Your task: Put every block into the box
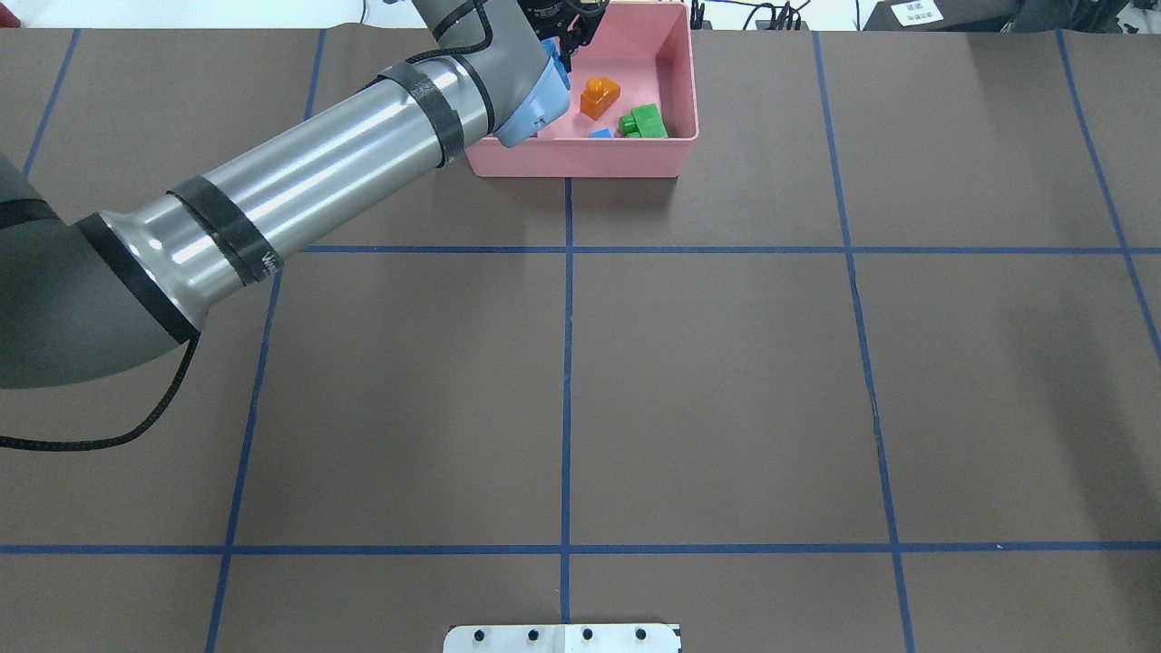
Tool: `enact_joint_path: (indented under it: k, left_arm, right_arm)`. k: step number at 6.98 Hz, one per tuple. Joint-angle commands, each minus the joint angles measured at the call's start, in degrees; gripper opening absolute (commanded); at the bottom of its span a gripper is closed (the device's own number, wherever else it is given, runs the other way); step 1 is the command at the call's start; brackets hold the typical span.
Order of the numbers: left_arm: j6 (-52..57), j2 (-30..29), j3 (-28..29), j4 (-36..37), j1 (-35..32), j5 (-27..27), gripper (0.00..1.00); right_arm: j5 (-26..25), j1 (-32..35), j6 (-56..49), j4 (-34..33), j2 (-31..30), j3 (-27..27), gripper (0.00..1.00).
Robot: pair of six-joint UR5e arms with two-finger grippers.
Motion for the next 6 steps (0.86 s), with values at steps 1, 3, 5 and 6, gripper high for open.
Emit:
enact_joint_path:
  k: [1, 3, 5, 6]
  left_arm:
    - [0.3, -0.1, 0.1, -0.4, 0.0, -1.6, 1.00]
    - [3.4, 0.9, -5.7, 0.3, -0.5, -3.8, 1.00]
    - [9.0, 12.4, -23.5, 8.8, -2.4, -7.9, 1.00]
    - [17.7, 18.7, -35.0, 19.7, -2.5, -7.8, 1.00]
  right_arm:
    - [0.0, 0.0, 0.0, 0.0, 0.0, 0.0, 1.00]
    - [0.1, 0.0, 0.0, 0.1, 0.0, 0.0, 1.00]
    - [0.1, 0.0, 0.0, 0.1, 0.0, 0.0, 1.00]
    - [0.1, 0.0, 0.0, 0.1, 0.0, 0.0, 1.00]
